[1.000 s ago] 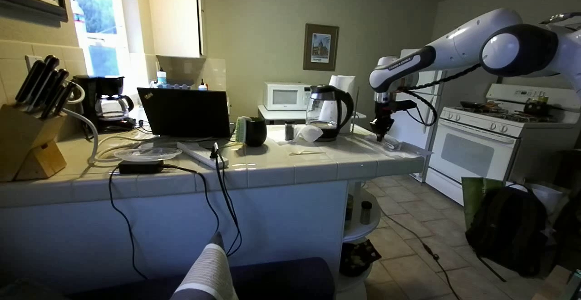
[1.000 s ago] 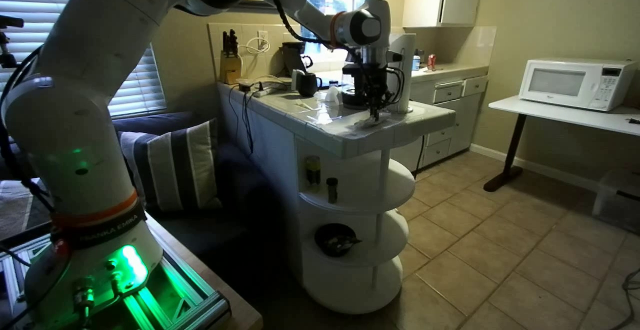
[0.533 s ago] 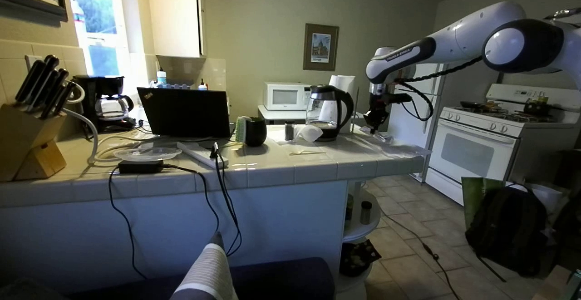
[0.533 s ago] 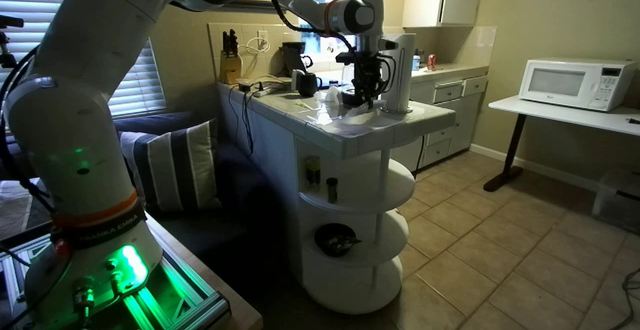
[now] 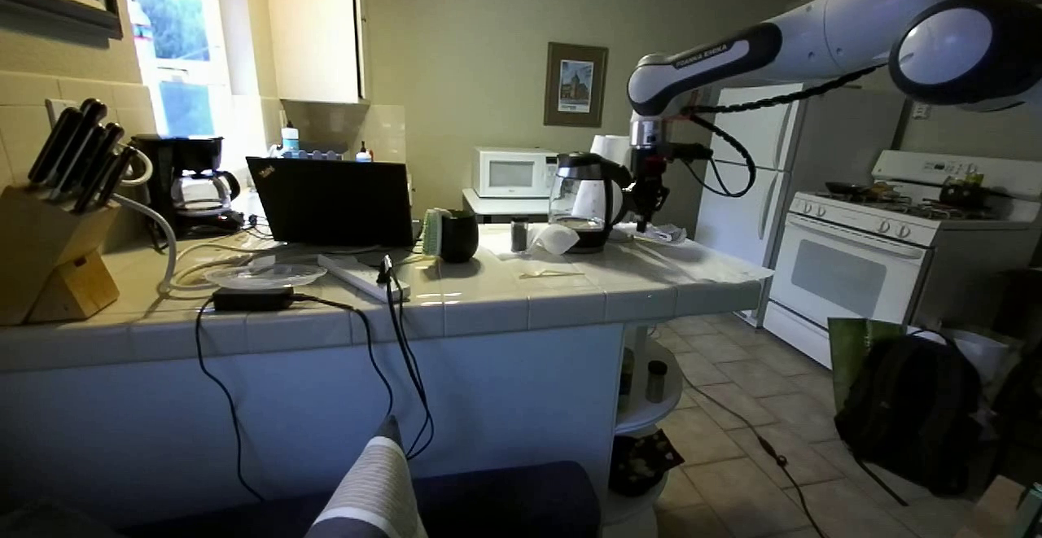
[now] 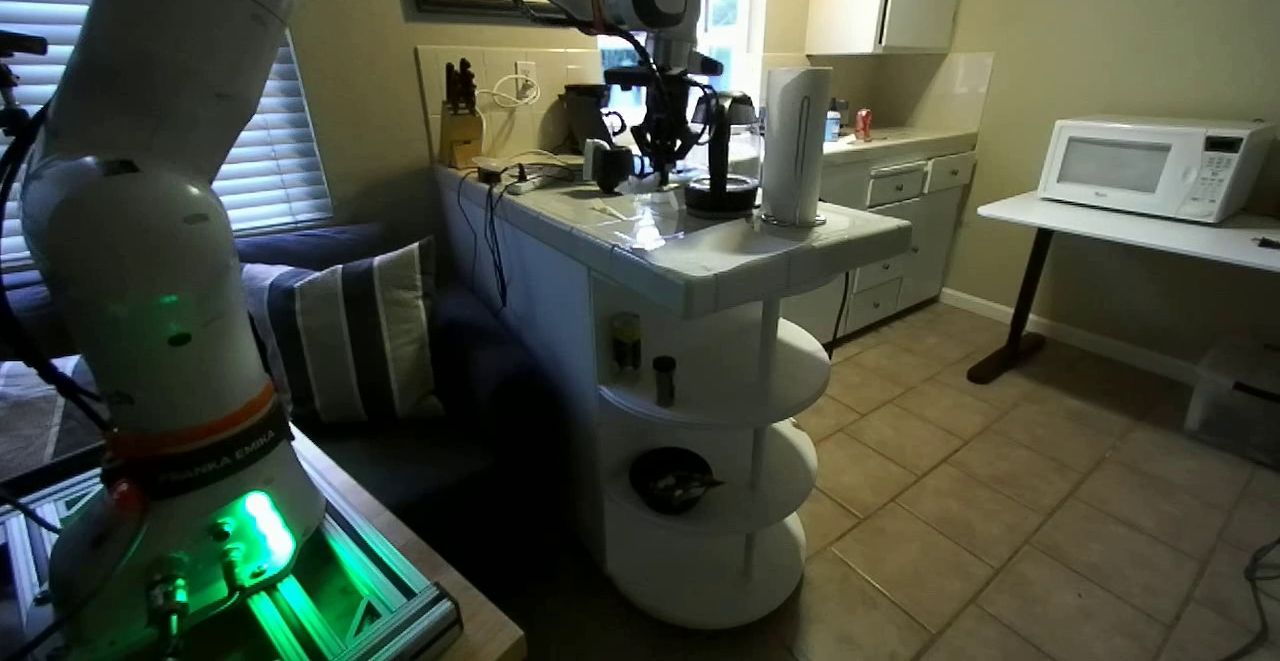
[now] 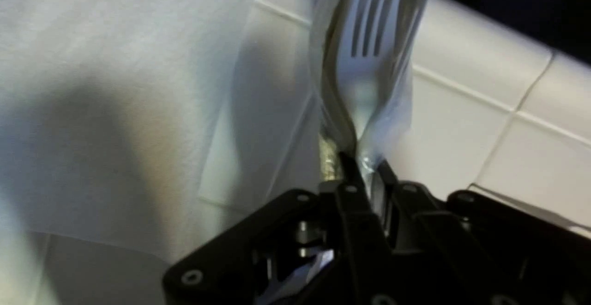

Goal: Move the white thing to the left

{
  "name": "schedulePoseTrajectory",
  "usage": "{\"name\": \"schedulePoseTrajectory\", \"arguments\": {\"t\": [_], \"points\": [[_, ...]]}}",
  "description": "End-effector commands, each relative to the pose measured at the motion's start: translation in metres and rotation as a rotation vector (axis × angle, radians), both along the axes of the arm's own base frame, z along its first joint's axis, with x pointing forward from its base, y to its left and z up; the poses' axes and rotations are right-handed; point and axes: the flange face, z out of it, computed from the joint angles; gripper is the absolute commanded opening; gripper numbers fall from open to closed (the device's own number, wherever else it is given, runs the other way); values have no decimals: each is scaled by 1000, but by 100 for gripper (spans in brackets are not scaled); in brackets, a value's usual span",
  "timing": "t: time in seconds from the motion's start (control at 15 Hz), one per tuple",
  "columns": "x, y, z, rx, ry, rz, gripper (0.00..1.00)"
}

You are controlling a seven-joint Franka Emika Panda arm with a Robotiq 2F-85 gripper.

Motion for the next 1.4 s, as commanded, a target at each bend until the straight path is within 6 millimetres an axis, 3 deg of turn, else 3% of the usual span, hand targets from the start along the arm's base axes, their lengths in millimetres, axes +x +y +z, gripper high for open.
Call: {"name": "schedulePoseTrajectory", "arguments": {"t": [0.0,0.8,1.33], "points": [[-18,49,-3,12,71,76,3],[-29,219,-46,-67,71,644,3],[-10,299,-72,-89,-34,778,3]]}}
